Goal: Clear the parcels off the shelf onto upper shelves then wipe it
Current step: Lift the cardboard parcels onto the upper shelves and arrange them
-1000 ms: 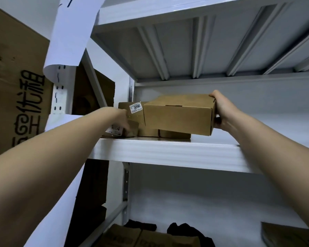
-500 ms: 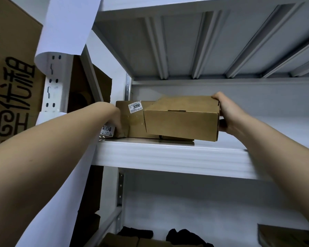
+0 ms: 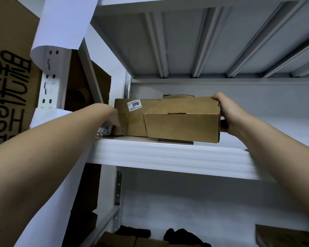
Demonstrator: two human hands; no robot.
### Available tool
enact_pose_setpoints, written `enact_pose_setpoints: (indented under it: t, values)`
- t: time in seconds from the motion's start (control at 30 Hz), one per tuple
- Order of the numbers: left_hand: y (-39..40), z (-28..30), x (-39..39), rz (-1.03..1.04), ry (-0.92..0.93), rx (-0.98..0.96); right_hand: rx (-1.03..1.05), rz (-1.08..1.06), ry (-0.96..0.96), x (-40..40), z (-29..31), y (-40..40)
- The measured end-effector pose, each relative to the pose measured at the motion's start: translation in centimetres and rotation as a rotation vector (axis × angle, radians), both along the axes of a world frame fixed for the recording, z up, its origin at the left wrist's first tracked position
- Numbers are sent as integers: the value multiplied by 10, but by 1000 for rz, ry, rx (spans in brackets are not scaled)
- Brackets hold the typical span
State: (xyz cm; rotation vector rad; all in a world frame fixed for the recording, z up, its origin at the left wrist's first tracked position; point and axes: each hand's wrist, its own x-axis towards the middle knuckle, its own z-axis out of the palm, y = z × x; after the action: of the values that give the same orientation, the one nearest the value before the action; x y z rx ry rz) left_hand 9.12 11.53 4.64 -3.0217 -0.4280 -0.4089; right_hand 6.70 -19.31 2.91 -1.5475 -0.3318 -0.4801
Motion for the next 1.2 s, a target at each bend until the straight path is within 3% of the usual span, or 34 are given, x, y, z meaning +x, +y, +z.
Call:
enact_pose_setpoints:
  t: [0.07,0.17,0.23,0.3,0.5,0.6,0.67,0.87,1.2]
  values:
    - [-7,3,-4,-52,-70,-60,-2,-10,-2,0,0,-1]
    - [-27,11,-8,-240,-481,-143,15,-30,-12,1,0,-1]
    - [-48,15,-11,-446,-620,-385,33,-38,-40,1,1,-1]
    - [-71,13,-16,-611,-523,-654,47,-43,-106,1,1,-1]
    - [-85,-5,-16,-736,-199,-1067,54,-118,-412,0,3,-2]
    - [-81,-10,-16,-804,-170,-1193,83,-88,-491,-2,5,-1]
    - [-84,-15,-20,-850,-245,-1237,140,-26,-463,-4,7,1]
    - [-91,-20,-27,-920,-537,-1094,152,58,-288,-5,6,2]
    - [-97,-29,-32,-873,-1040,-471,134,42,-131,-7,2,-3]
